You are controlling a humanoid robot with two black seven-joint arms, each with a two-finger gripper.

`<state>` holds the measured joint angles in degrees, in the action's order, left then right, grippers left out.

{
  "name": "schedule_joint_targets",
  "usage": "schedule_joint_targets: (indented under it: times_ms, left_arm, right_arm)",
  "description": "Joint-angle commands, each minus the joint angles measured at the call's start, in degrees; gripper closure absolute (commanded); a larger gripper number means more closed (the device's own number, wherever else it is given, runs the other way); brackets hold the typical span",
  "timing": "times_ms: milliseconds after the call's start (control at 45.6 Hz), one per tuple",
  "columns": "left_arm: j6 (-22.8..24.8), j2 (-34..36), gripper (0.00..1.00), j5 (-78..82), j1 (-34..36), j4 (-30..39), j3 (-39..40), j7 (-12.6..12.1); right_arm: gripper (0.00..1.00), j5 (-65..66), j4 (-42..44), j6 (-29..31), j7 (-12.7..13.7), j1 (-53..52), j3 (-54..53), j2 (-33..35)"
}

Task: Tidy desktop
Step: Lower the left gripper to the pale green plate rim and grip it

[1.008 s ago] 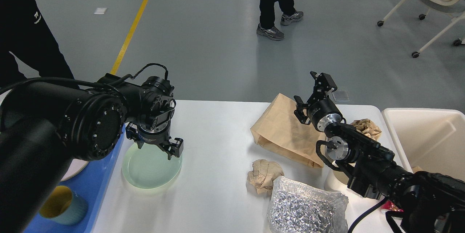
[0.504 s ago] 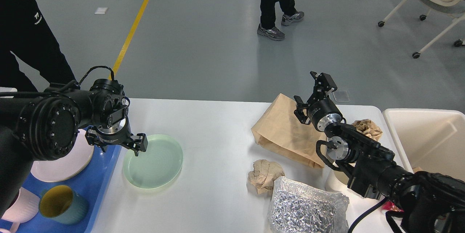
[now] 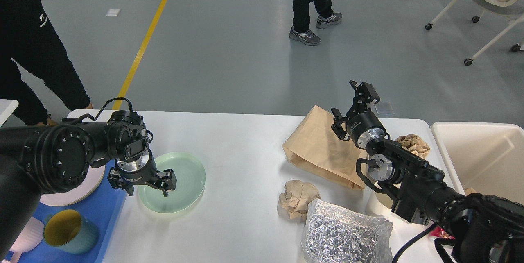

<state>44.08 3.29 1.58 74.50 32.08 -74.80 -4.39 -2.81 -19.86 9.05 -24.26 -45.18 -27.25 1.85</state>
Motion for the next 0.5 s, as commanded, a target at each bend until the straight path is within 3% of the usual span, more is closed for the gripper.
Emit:
schedule_joint_targets:
  times_ms: [0, 372, 482]
  left_arm:
    - [0.04, 0.58, 0.09, -0.08, -0.67, 0.09, 0.0, 0.0]
    - [-0.93, 1.81, 0.1, -0.44, -3.66, -0.44, 1.14, 0.0]
    - [-0.93, 1.81, 0.15, -0.61, -3.75, -0.52, 1.58, 0.0]
  right_arm:
    - [0.0, 0.0, 0.0, 0.0, 0.0, 0.0, 0.0, 0.0]
    - [0.0, 0.0, 0.0, 0.0, 0.0, 0.0, 0.0, 0.0]
    - [0.0, 0.0, 0.0, 0.0, 0.0, 0.0, 0.0, 0.0]
